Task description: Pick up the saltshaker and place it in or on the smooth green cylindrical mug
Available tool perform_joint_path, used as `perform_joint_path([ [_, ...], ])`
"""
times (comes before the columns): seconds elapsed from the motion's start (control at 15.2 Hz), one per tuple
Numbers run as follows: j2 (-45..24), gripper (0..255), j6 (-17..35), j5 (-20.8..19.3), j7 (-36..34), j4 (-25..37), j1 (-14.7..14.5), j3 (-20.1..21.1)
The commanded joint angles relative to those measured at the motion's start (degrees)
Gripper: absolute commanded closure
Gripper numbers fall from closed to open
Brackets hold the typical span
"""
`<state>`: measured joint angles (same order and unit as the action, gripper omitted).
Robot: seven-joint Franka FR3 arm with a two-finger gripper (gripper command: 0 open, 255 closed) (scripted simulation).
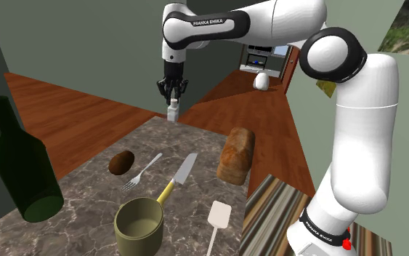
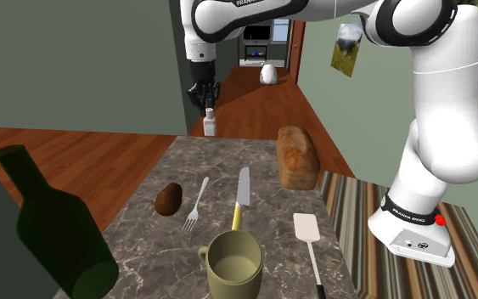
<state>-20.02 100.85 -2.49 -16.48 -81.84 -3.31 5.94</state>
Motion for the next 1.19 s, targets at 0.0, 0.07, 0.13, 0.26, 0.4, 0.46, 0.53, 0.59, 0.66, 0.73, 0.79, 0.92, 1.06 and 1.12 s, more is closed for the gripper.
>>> perform_joint_path([
  [0.0, -0.01, 255, -1.52, 0.00, -0.01, 1.50, -0.06, 0.02],
  [0.07, -0.05, 255, -2.32, 0.00, 0.00, 2.34, -0.08, 0.03],
  [0.13, -0.11, 255, -3.12, 0.00, 0.01, 3.20, -0.10, 0.04],
  [0.26, -0.29, 255, -4.75, -0.02, 0.02, 5.01, -0.15, 0.05],
  [0.4, -0.54, 255, -6.42, -0.04, 0.04, 6.93, -0.20, 0.06],
  [0.46, -0.60, 255, -6.82, -0.04, 0.04, 7.39, -0.22, 0.06],
  [0.53, 0.86, 255, -6.33, 0.00, -0.96, 5.44, -0.82, 0.40],
  [0.59, 2.25, 255, -5.90, 0.06, -1.97, 3.59, -1.43, 0.76],
  [0.66, 3.57, 255, -5.51, 0.11, -2.99, 1.88, -2.05, 1.13],
  [0.73, 4.81, 255, -5.18, 0.18, -4.03, 0.30, -2.67, 1.51],
  [0.79, 5.99, 255, -4.90, 0.25, -5.08, -1.17, -3.29, 1.91],
  [0.92, 8.16, 255, -4.46, 0.40, -7.23, -3.81, -4.53, 2.76],
  [1.06, 10.09, 255, -4.15, 0.57, -9.42, -6.05, -5.79, 3.67],
  [1.12, 10.97, 255, -4.05, 0.66, -10.54, -7.04, -6.41, 4.16],
])
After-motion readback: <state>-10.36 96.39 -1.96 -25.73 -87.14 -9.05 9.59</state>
